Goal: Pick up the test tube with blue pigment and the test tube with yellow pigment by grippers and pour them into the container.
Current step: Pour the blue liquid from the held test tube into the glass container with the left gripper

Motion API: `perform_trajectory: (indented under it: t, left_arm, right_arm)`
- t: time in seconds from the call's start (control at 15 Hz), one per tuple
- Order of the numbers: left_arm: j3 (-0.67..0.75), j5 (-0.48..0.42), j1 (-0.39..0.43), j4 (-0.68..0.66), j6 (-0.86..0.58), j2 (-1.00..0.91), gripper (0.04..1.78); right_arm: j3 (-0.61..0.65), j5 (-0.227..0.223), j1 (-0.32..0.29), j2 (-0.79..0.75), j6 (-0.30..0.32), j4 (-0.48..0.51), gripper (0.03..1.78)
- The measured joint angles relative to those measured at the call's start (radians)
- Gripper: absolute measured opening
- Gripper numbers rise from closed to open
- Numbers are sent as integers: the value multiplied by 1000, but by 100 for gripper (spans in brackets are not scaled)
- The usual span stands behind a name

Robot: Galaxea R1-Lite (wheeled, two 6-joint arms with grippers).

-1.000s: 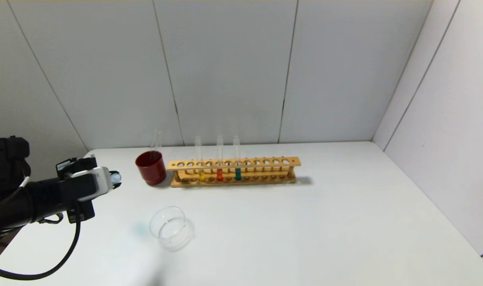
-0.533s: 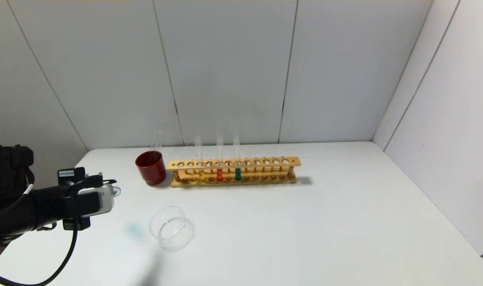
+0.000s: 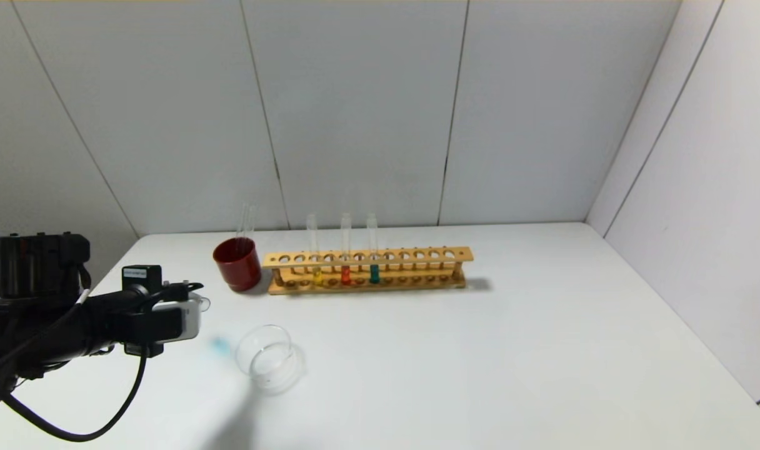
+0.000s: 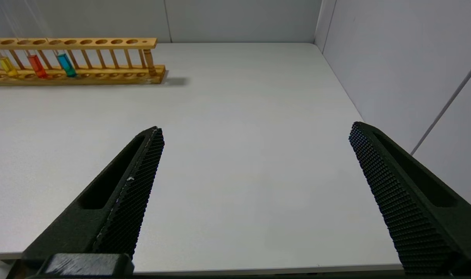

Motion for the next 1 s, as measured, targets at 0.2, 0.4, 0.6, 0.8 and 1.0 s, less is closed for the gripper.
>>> perform_trajectory:
  t: [0.2,0.4,0.6,0.8,1.0]
  left_arm:
    - [-4,1,-10,-154,13,78,32]
    - [-3,-5,-8,-185,40,115,32]
    - [-36,-5,-10,-185,90,150,32]
    - [-54,-3,-15,-183,145,182,32]
    - [-92,2,-27,-180,177,206,32]
  right_arm:
    - [0,0,0,0,0,0,175]
    - [0,0,0,0,0,0,175]
    - [0,0,0,0,0,0,175]
    - [0,0,0,0,0,0,175]
    - [0,0,0,0,0,0,175]
